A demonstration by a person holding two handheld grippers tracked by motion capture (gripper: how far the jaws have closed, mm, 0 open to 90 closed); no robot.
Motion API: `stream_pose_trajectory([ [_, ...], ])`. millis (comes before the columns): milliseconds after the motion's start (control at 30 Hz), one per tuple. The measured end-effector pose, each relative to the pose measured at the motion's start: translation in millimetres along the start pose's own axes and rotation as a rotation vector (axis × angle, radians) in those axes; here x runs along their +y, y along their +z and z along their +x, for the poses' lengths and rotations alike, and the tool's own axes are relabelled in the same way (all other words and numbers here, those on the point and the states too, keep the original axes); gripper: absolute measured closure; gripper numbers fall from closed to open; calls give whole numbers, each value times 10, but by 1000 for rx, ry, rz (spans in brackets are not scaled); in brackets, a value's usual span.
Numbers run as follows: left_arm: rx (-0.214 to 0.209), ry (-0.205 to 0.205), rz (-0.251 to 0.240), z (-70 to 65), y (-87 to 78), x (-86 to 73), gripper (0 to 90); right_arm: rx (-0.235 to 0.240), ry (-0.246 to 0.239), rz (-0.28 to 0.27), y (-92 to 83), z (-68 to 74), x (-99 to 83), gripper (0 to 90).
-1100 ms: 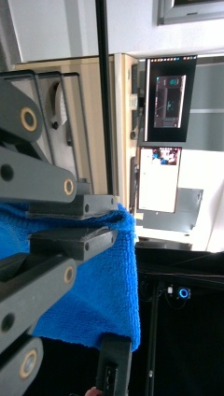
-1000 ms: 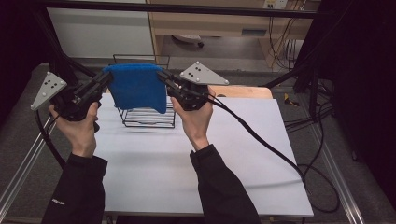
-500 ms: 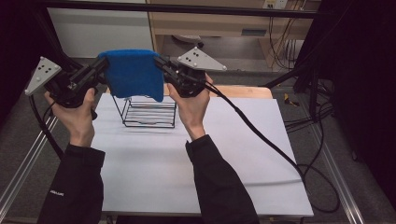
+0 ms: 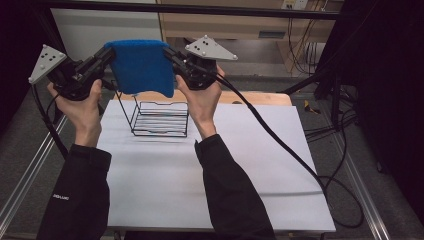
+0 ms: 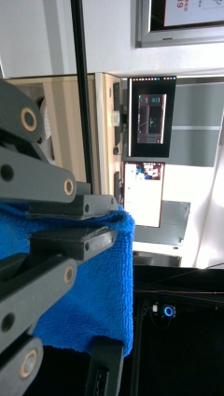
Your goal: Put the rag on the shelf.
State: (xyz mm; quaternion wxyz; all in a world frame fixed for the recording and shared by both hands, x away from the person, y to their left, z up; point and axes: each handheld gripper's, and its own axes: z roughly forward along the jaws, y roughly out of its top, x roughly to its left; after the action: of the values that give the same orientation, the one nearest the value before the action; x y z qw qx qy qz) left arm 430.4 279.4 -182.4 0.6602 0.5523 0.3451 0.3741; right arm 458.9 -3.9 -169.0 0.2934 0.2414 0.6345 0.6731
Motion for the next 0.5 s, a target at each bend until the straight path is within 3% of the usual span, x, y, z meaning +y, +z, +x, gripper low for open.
stream_pose_trajectory([
  [500,18,-26,7,153,239,100,839,-18,21,-9,232,-132,65,858],
])
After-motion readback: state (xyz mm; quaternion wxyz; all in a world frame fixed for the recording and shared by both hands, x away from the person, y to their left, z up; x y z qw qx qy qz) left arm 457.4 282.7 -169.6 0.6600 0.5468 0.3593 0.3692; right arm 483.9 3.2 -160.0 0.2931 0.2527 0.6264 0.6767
